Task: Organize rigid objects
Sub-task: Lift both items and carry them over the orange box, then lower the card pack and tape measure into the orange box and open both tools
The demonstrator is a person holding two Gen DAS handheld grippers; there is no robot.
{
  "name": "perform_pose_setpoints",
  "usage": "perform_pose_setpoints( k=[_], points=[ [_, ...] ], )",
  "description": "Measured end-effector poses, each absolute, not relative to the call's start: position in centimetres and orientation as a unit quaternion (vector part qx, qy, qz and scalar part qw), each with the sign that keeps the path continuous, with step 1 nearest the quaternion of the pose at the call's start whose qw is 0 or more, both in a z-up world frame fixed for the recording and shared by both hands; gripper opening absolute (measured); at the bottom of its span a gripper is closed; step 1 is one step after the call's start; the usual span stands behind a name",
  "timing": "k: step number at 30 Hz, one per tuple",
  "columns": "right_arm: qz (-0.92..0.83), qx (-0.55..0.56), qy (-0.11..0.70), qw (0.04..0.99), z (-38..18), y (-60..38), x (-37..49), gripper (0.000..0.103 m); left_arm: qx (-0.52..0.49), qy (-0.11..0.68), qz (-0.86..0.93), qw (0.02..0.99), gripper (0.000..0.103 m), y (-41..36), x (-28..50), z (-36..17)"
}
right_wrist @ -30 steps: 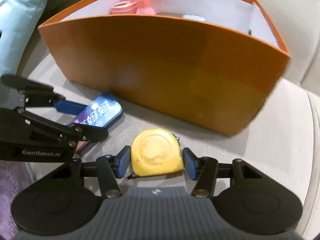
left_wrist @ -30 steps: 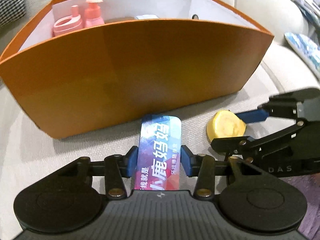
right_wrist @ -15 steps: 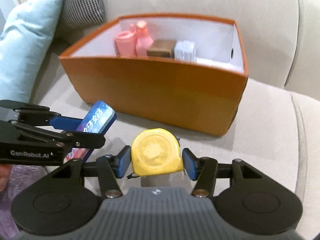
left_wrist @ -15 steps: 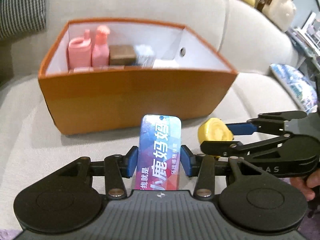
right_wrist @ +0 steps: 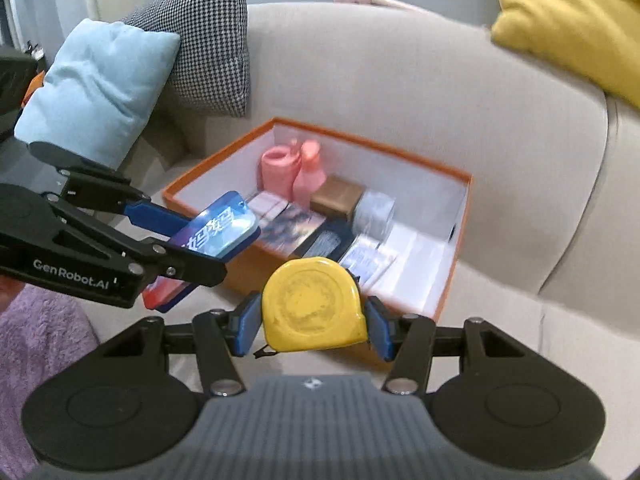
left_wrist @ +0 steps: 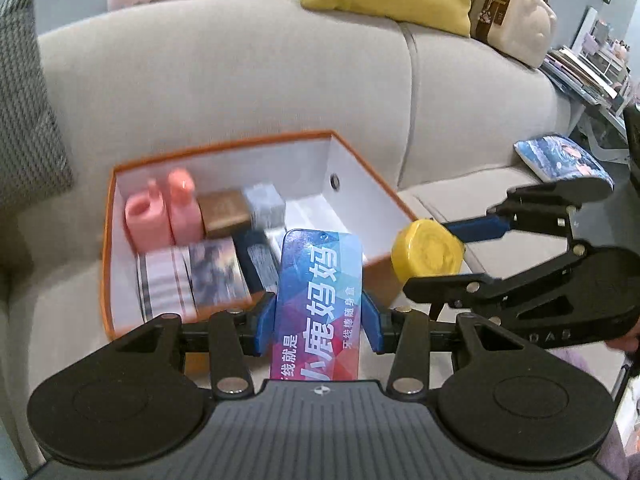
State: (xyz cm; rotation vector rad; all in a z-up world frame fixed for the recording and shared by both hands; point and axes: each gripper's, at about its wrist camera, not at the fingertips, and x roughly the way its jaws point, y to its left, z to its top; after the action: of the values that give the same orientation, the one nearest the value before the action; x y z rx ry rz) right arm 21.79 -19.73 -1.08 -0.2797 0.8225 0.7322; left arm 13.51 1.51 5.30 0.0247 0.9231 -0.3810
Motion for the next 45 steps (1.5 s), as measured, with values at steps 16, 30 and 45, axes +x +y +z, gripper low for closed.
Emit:
perform_pose_setpoints(
  k=[16,30,45],
  points=[
    [0.400,-0.367,0.426,0.724,-9.1,-12.2,37.4,0.057,0.023,0.520,-0.192,0.832,0.051,0.6,27.6,-1.8],
    [0.415,-0.429,0.438,0.672,-14.7,-9.5,42.0,0.056,-0.003,0.549,-0.198,0.812,0.051,0.7,30.7,-5.7],
    [0.287,-0.333,0.339,0.831,-6.4,-15.6,37.2,0.062,-0.110,0.580,-0.171,0.789,0.051,-1.2,29.9,-6.0]
  ],
)
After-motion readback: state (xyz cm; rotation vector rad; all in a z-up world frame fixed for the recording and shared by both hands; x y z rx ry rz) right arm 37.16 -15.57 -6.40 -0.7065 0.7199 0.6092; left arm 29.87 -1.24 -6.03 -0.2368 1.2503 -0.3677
